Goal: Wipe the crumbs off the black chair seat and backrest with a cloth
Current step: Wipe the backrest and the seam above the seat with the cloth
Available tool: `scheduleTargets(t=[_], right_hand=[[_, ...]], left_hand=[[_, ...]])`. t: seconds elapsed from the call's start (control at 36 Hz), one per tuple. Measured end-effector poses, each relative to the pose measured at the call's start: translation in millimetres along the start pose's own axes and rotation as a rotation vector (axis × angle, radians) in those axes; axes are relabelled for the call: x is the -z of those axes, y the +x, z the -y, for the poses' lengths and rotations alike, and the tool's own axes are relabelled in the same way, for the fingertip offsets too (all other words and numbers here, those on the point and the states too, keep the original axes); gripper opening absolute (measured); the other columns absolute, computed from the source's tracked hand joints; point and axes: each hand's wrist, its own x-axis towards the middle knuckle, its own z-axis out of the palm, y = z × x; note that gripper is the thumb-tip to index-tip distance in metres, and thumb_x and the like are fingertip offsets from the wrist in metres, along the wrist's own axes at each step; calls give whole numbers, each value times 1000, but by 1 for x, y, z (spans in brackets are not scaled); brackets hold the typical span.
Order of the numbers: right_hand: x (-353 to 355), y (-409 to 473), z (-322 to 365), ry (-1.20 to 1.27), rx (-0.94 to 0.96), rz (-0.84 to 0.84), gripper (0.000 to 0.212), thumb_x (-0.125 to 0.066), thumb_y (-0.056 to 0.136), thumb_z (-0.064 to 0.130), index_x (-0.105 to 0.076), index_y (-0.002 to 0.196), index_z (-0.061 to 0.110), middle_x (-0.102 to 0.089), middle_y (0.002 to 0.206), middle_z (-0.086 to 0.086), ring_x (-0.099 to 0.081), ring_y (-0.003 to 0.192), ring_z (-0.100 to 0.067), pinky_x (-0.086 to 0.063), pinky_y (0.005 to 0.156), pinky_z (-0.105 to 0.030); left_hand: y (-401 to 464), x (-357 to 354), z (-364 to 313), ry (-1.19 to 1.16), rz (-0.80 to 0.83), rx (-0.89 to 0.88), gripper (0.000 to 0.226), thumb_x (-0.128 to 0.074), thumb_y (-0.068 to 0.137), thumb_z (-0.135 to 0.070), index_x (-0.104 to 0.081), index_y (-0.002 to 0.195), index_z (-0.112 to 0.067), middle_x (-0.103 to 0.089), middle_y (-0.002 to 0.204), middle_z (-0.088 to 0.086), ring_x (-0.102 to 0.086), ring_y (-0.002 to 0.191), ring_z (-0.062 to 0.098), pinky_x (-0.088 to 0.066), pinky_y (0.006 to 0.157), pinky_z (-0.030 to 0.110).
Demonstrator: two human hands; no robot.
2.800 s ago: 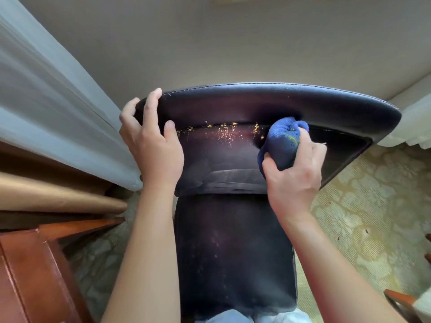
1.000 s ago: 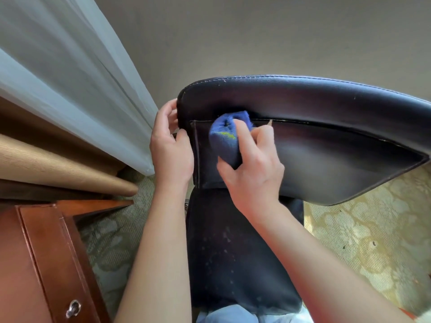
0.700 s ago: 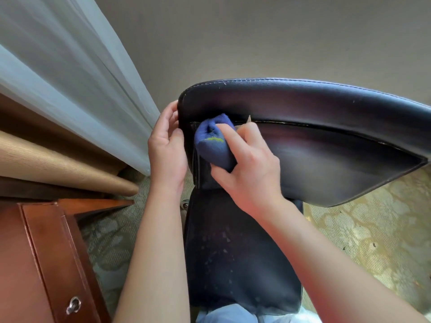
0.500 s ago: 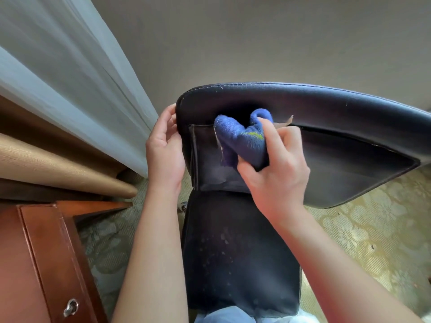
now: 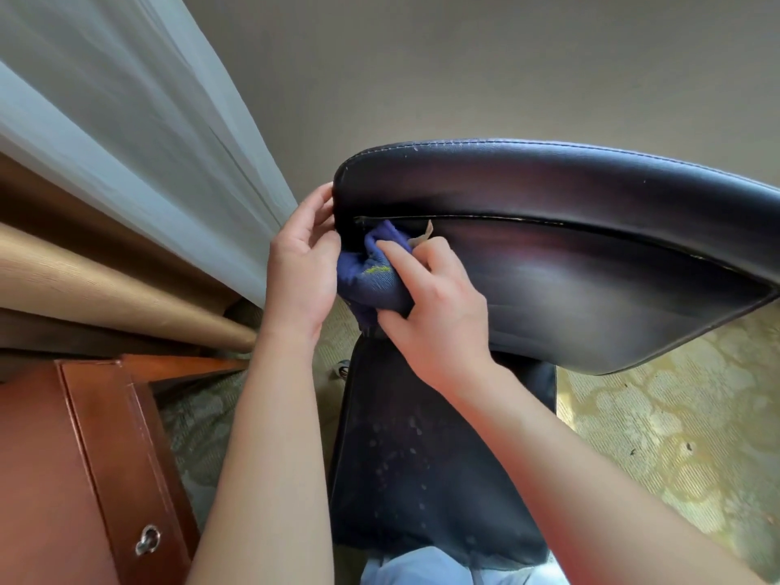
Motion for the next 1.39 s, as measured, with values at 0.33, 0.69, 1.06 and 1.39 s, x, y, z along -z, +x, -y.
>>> scheduleTargets(t=[0.33,0.69,1.06,1.39], right_hand=[[53,-31,-34,166,-36,-149,66,-68,72,15,-57,136,31,-49,110,3,-52,104,-23,-55,69,-46],[123,-80,-95,677,-286,-15,56,-64,77,17,-58,131,35,-56,135,-4,-59,107,-8,-50,90,-32],[159,-107,-151,967,-595,-292,21,-57,101,17,-61,121,17,-74,95,6,-67,77,-2,-49,62,-17],[170,-102,-177,837,-598,-584,10,-70,89,17,-74,98,19,-74,92,-13,-67,83,-20,-57,81,-45]], left_hand=[[-55,-22,-39,408,318,-107,25,-72,83,-42,-75,99,-22,-70,103,-8,-65,92,0,-51,80,23],[-82,-106,-47,612,718,-210,29,-78,77,-20,-74,102,-33,-75,101,-14,-70,96,9,-56,89,44],[-106,-183,-44,638,918,-283,37,-70,82,-5,-74,111,-27,-71,115,-20,-62,107,-3,-48,87,11],[-104,-210,-28,796,723,-301,24,-67,72,-44,-67,95,-36,-70,93,-17,-63,96,14,-51,91,47]])
